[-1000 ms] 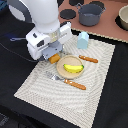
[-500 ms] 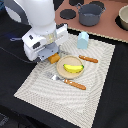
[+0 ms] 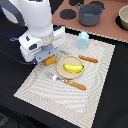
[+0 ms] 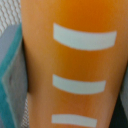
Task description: Interact with the objects in diverse but meaningful ways.
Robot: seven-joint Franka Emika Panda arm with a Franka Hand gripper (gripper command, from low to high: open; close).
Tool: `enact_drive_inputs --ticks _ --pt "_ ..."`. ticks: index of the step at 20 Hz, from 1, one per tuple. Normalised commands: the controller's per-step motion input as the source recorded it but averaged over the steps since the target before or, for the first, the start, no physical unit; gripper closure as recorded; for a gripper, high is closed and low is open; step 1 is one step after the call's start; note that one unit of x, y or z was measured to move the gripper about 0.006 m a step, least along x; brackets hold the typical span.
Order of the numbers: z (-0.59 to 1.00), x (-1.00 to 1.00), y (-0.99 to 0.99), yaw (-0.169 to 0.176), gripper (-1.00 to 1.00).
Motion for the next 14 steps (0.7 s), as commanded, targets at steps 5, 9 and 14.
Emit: enact_drive_inputs --ticks 5,9,14 --pt "0.39 -0.61 -0.5 -0.068 1.0" --pt "0.45 -0.57 -0.68 -0.066 1.0" --pt "0.35 -0.65 -0.63 -0.062 1.0"
